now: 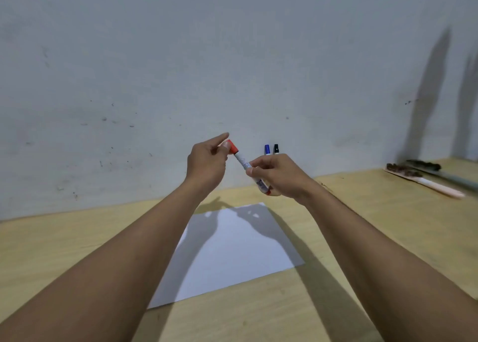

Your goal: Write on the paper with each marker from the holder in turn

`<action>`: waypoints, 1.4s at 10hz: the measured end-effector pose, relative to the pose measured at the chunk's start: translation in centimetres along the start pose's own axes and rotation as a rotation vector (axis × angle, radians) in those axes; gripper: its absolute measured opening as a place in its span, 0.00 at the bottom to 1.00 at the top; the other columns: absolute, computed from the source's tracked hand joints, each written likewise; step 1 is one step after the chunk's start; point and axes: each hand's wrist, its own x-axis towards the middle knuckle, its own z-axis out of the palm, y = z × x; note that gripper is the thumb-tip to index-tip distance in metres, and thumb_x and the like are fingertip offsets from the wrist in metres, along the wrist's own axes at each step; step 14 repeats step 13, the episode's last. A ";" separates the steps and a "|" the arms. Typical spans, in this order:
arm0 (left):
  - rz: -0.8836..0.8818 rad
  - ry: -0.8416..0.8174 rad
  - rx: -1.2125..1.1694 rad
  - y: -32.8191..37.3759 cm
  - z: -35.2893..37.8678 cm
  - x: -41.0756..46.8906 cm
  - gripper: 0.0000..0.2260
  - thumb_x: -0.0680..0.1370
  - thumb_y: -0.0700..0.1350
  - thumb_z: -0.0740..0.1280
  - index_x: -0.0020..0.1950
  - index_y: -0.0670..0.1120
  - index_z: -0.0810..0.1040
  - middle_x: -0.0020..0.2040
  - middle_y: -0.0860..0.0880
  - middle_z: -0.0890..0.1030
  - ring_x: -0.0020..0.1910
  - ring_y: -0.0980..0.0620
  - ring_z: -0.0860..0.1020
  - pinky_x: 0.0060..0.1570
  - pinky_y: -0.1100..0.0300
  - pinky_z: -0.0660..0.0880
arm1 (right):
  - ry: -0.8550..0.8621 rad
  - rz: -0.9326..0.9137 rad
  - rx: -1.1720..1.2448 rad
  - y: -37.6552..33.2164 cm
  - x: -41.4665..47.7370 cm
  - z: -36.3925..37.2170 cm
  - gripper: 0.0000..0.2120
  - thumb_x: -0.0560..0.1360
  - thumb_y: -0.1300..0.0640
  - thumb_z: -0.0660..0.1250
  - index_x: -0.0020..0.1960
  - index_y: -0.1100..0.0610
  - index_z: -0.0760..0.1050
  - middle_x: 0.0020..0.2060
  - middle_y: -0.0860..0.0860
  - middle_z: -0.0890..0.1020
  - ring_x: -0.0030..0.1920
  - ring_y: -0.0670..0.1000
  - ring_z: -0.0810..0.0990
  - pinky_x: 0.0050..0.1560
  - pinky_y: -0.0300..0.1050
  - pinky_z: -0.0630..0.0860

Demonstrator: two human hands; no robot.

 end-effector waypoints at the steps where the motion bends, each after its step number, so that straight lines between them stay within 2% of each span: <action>1: -0.075 -0.006 -0.007 -0.8 2.8 1.1 0.16 0.82 0.48 0.61 0.70 0.53 0.75 0.53 0.52 0.85 0.56 0.50 0.81 0.63 0.48 0.76 | 0.104 -0.001 -0.043 0.6 1.3 -2.0 0.08 0.79 0.59 0.71 0.54 0.63 0.83 0.37 0.52 0.80 0.33 0.45 0.78 0.34 0.35 0.75; 2: -0.115 -0.035 0.109 -2.5 5.6 2.0 0.19 0.80 0.47 0.64 0.71 0.50 0.75 0.57 0.50 0.83 0.60 0.48 0.79 0.65 0.52 0.73 | 0.222 -0.025 -0.095 1.4 3.5 -3.9 0.05 0.78 0.59 0.71 0.51 0.59 0.82 0.41 0.52 0.84 0.37 0.44 0.83 0.37 0.35 0.76; 3: -0.175 -0.125 0.215 -4.4 8.1 2.4 0.27 0.77 0.49 0.71 0.75 0.47 0.70 0.64 0.47 0.79 0.61 0.47 0.78 0.61 0.54 0.74 | 0.320 -0.036 -0.173 1.9 5.8 -5.3 0.04 0.77 0.58 0.71 0.52 0.54 0.80 0.42 0.48 0.84 0.40 0.45 0.82 0.44 0.44 0.80; 4: -0.218 -0.220 0.260 -6.3 10.4 2.9 0.37 0.72 0.51 0.76 0.77 0.48 0.65 0.69 0.44 0.75 0.66 0.46 0.75 0.61 0.54 0.72 | 0.397 -0.062 -0.236 2.4 7.8 -6.1 0.06 0.78 0.57 0.70 0.55 0.52 0.79 0.41 0.46 0.83 0.39 0.45 0.81 0.42 0.46 0.80; 5: -0.215 -0.247 0.300 -7.3 12.1 3.6 0.39 0.71 0.52 0.77 0.78 0.48 0.63 0.71 0.43 0.73 0.69 0.46 0.73 0.62 0.54 0.71 | 0.422 -0.069 -0.297 3.2 9.4 -6.3 0.09 0.79 0.56 0.70 0.59 0.54 0.78 0.45 0.49 0.82 0.36 0.42 0.79 0.32 0.36 0.73; 6: -0.174 -0.235 0.318 -7.9 13.4 4.3 0.36 0.71 0.54 0.75 0.75 0.46 0.66 0.67 0.45 0.77 0.63 0.46 0.76 0.56 0.54 0.73 | 0.418 -0.038 -0.338 4.3 10.5 -6.0 0.11 0.80 0.55 0.69 0.61 0.57 0.79 0.48 0.50 0.81 0.35 0.42 0.78 0.32 0.34 0.70; 7: -0.158 -0.236 0.295 -8.5 14.3 4.4 0.27 0.71 0.48 0.75 0.68 0.46 0.72 0.58 0.48 0.80 0.50 0.49 0.77 0.47 0.57 0.74 | 0.380 0.019 -0.386 5.9 11.0 -5.6 0.09 0.80 0.54 0.69 0.54 0.59 0.82 0.45 0.51 0.84 0.37 0.46 0.80 0.37 0.39 0.75; 8: -0.160 -0.212 0.263 -9.6 14.9 4.6 0.24 0.73 0.43 0.71 0.68 0.48 0.71 0.56 0.49 0.80 0.47 0.50 0.78 0.41 0.60 0.75 | 0.332 0.066 -0.439 7.3 11.3 -5.4 0.10 0.78 0.54 0.70 0.47 0.59 0.86 0.41 0.53 0.85 0.40 0.52 0.82 0.37 0.44 0.76; 9: -0.174 -0.205 0.192 -10.1 15.0 4.6 0.23 0.73 0.39 0.71 0.67 0.49 0.71 0.55 0.52 0.79 0.43 0.60 0.76 0.32 0.70 0.70 | 0.308 0.081 -0.426 7.7 11.1 -5.2 0.13 0.79 0.51 0.70 0.47 0.61 0.87 0.43 0.52 0.85 0.43 0.52 0.82 0.37 0.42 0.75; 10: -0.164 -0.199 0.128 -10.4 15.0 4.6 0.23 0.73 0.39 0.73 0.66 0.49 0.71 0.53 0.53 0.78 0.43 0.62 0.75 0.28 0.76 0.70 | 0.310 0.089 -0.428 7.7 10.9 -5.2 0.13 0.77 0.52 0.72 0.45 0.62 0.87 0.42 0.56 0.87 0.45 0.55 0.83 0.42 0.48 0.78; 11: -0.145 -0.203 0.154 -10.2 14.9 4.5 0.25 0.73 0.44 0.74 0.68 0.48 0.71 0.58 0.52 0.79 0.46 0.57 0.77 0.29 0.74 0.70 | 0.327 0.088 -0.441 7.2 10.6 -5.1 0.12 0.77 0.54 0.71 0.44 0.62 0.86 0.41 0.57 0.87 0.44 0.54 0.83 0.39 0.46 0.76; 12: -0.164 -0.214 0.172 -10.1 14.0 4.3 0.30 0.73 0.46 0.76 0.72 0.47 0.68 0.62 0.50 0.78 0.53 0.52 0.76 0.34 0.74 0.69 | 0.333 0.047 -0.416 6.2 9.5 -5.3 0.08 0.79 0.57 0.70 0.51 0.59 0.87 0.46 0.52 0.87 0.45 0.49 0.82 0.38 0.39 0.76; 13: -0.225 -0.216 0.199 -9.6 12.3 3.7 0.37 0.71 0.46 0.77 0.77 0.49 0.64 0.70 0.44 0.74 0.64 0.46 0.75 0.52 0.60 0.73 | 0.426 0.020 -0.276 5.0 7.4 -6.2 0.08 0.79 0.57 0.69 0.53 0.55 0.86 0.47 0.48 0.86 0.47 0.47 0.83 0.41 0.37 0.74; 14: -0.225 -0.216 0.199 -9.6 12.3 3.7 0.37 0.71 0.46 0.77 0.77 0.49 0.64 0.70 0.44 0.74 0.64 0.46 0.75 0.52 0.60 0.73 | 0.426 0.020 -0.276 5.0 7.4 -6.2 0.08 0.79 0.57 0.69 0.53 0.55 0.86 0.47 0.48 0.86 0.47 0.47 0.83 0.41 0.37 0.74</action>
